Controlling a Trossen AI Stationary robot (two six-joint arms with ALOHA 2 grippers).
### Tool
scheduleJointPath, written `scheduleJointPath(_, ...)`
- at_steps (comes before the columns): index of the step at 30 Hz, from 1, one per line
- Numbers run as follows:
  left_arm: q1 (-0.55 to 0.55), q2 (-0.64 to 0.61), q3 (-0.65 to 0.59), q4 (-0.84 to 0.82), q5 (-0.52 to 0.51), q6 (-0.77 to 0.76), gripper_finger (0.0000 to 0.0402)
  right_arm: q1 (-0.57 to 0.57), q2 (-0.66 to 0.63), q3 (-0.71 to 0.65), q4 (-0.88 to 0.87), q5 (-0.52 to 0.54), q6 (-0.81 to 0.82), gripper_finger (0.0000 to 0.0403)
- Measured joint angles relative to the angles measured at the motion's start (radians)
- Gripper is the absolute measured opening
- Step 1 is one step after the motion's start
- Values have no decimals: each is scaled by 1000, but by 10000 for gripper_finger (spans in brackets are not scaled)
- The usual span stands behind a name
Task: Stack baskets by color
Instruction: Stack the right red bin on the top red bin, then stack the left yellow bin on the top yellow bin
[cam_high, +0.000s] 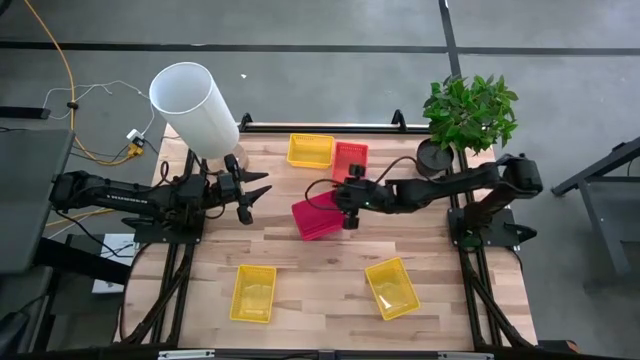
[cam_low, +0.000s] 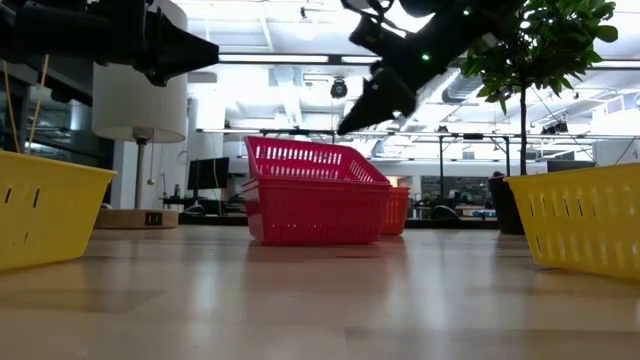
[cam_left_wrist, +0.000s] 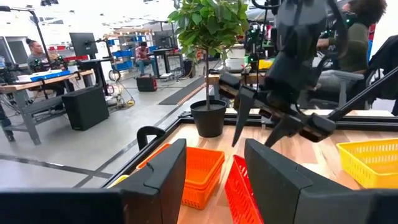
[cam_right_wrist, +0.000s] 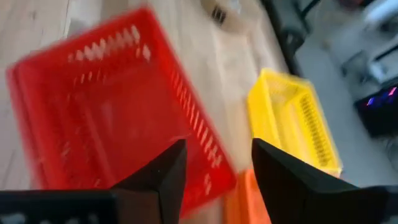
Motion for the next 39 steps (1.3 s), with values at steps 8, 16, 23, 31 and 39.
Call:
scheduleJointPath(8,0,0,0,-6,-3,0,151,-16,68,0,242,-72,30,13)
scheduleJointPath(16,0,0,0,-6,-10,0,151,-16,205,0,430,-46,45,6)
scheduleJointPath(23,0,0,0,-14,-29,1,151,-32,229,0,446,-15,52,1)
scheduleJointPath(31,0,0,0,-13,-30,0,151,-49,230,0,436,-72,65,0)
scheduleJointPath(39,0,0,0,-14,-30,1,151,-32,182,0,469,-28,15,0)
